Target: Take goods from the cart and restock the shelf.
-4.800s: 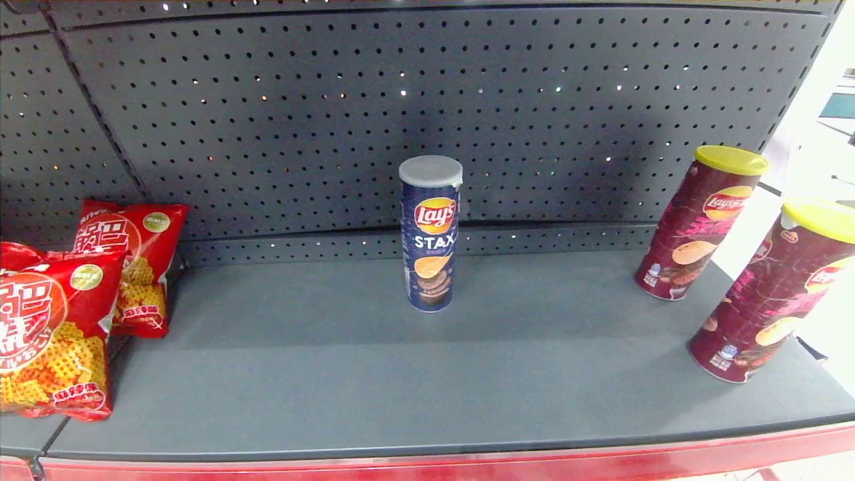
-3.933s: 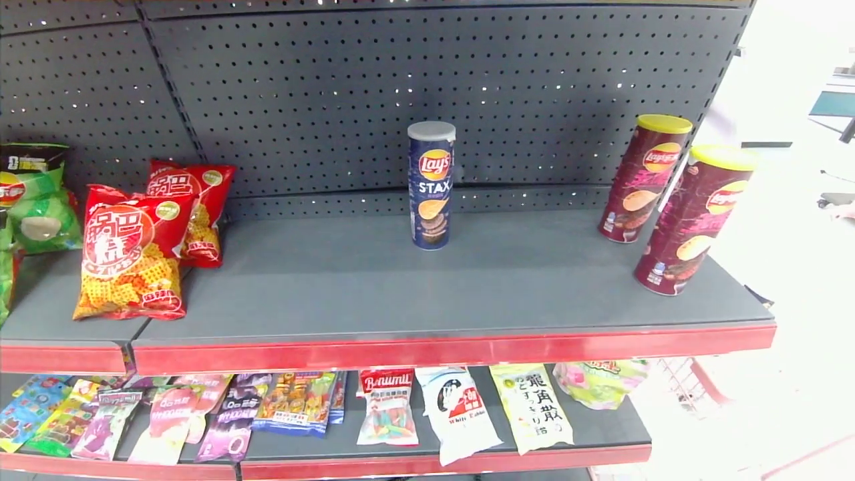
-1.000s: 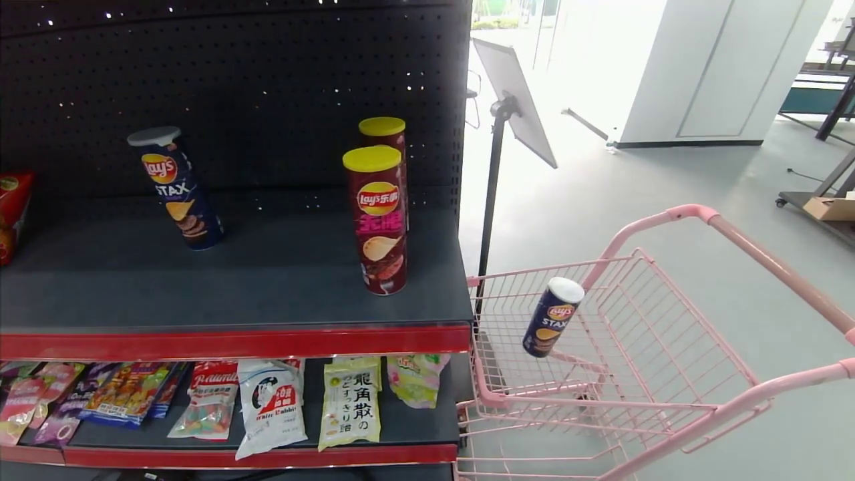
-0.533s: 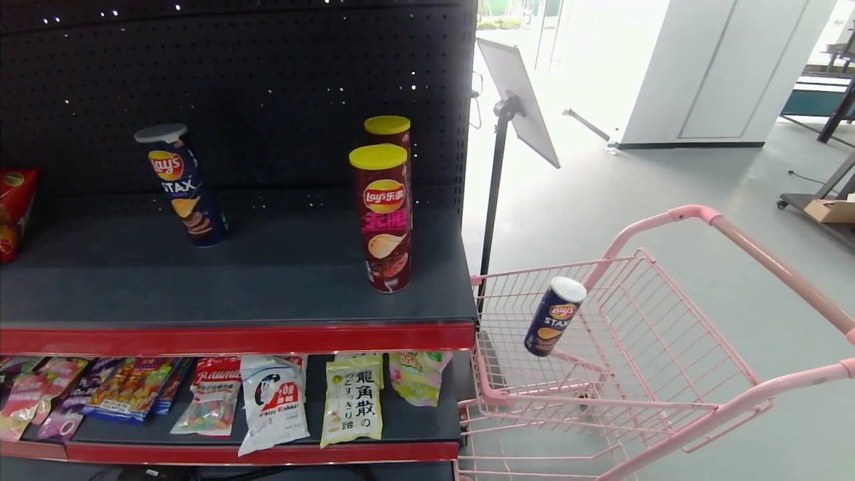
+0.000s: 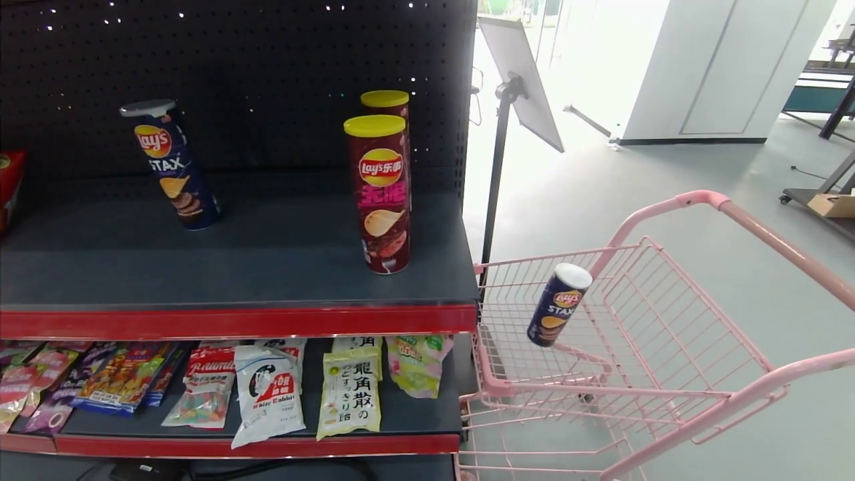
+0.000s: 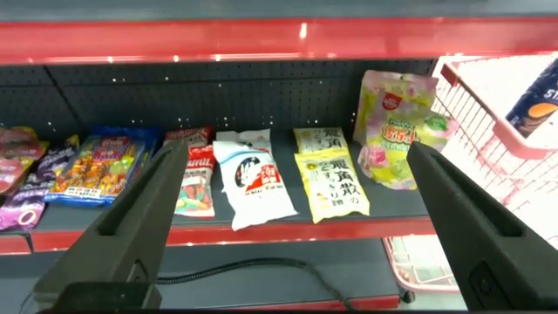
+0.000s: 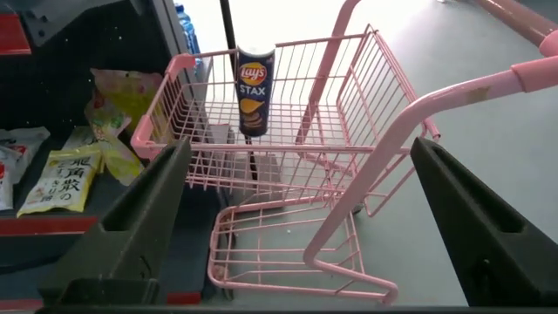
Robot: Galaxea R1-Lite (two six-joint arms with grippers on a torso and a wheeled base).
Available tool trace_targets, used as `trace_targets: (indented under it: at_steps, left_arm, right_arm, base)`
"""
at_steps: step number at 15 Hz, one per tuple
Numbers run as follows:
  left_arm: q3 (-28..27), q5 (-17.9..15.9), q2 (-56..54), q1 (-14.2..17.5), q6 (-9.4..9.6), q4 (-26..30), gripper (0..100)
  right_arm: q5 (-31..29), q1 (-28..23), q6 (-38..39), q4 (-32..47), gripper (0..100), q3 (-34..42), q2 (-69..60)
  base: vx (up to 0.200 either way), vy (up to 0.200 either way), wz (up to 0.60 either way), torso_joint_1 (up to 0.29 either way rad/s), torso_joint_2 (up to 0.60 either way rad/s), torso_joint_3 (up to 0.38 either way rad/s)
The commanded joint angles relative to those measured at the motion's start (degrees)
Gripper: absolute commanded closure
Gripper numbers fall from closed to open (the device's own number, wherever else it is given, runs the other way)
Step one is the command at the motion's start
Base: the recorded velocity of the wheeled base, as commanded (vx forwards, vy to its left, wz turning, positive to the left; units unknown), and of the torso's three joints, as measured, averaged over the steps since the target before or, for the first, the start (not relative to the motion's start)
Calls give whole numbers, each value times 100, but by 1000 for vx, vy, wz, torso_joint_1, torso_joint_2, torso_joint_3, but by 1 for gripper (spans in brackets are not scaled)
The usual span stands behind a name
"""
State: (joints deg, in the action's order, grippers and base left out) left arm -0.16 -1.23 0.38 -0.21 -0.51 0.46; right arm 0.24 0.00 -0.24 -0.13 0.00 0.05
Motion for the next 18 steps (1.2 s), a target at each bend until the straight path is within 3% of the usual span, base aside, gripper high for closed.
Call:
trace_targets:
  at_steps: [1, 11, 18]
  left_arm:
    - [-2, 0, 6, 3, -2, -2, 0]
    - [-2, 0, 6, -6, -2, -2, 0]
    - [-2, 0, 6, 3, -10, -2, 0]
  right_arm:
    - [2, 0, -2, -4, 0, 0, 13]
    - [2, 0, -2, -4, 0, 0, 13]
    - [2, 0, -2, -4, 0, 0, 4]
  base:
    - [0, 0, 0, -159, 393, 222]
    - [0, 0, 0, -204, 518, 310]
    - [0, 0, 0, -28, 84, 56]
